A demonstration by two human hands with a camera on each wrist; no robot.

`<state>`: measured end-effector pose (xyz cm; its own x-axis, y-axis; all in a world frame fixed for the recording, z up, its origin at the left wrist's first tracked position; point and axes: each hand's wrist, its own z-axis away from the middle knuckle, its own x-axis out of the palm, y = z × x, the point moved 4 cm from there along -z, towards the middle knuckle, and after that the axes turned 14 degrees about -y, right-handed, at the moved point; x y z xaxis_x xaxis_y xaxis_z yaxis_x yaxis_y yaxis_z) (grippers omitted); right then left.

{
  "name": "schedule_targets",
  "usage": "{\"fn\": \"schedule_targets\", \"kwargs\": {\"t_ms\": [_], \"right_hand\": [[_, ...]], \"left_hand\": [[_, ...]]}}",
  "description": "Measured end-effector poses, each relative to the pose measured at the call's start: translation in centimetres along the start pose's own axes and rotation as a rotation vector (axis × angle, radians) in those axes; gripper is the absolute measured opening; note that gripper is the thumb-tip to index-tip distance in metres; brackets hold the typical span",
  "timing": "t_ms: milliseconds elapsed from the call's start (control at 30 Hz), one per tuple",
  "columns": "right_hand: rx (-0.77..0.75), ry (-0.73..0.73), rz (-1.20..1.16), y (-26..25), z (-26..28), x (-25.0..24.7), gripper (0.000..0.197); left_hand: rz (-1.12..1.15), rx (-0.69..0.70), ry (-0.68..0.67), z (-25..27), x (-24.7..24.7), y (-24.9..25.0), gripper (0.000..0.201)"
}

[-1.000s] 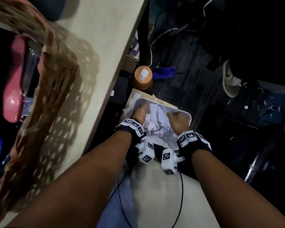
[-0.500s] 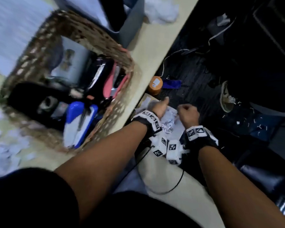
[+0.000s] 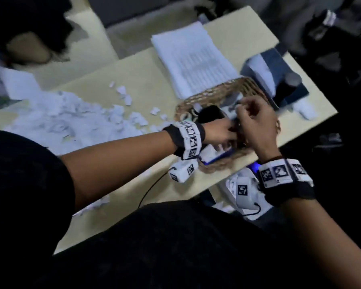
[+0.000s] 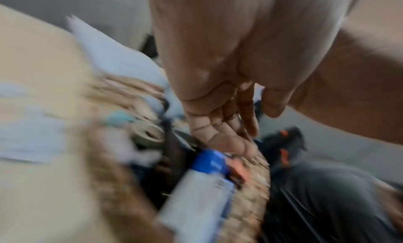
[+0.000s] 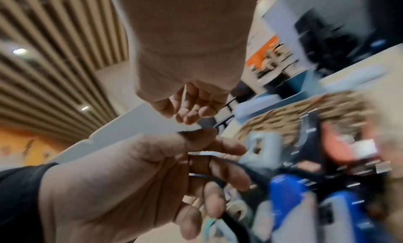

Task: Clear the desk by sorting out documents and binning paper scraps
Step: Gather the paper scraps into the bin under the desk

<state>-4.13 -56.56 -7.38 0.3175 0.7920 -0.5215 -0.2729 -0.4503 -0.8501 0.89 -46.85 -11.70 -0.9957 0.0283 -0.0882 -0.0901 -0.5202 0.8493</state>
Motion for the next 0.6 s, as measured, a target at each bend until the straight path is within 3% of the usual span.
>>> {"fn": "schedule_targets", "kwargs": {"t_ms": [67, 167, 267, 367, 500, 600], "right_hand": [[-0.14, -0.116, 0.077, -4.4, -1.0, 5.3, 0.011], [-0.228, -0.346, 0.135, -8.4, -1.7, 13.4, 0.013], [-0.257, -0.593, 0.295, -9.2, -1.9, 20.6, 0.024], [-0.19, -0.78, 0.416, -8.9, -1.7, 26.4, 0.037], [-0.175, -0.851, 0.506, -8.4, -1.9, 31.4, 0.049], [-0.164, -0.854, 0.599, -7.9, -2.1, 33.6, 0.075]], "left_hand": [[0.019, -0.002, 0.156, 5.4, -3.7, -3.4, 0.011], [0.047, -0.087, 0.424, 13.7, -8.1, -9.5, 0.013], [0.144, -0.153, 0.657, 22.0, -10.7, -15.7, 0.014], [0.226, -0.202, 0.858, 29.2, -12.0, -21.6, 0.013], [0.251, -0.297, 1.036, 35.8, -12.2, -26.7, 0.013], [0.215, -0.36, 1.095, 38.2, -12.3, -29.1, 0.015]]}}
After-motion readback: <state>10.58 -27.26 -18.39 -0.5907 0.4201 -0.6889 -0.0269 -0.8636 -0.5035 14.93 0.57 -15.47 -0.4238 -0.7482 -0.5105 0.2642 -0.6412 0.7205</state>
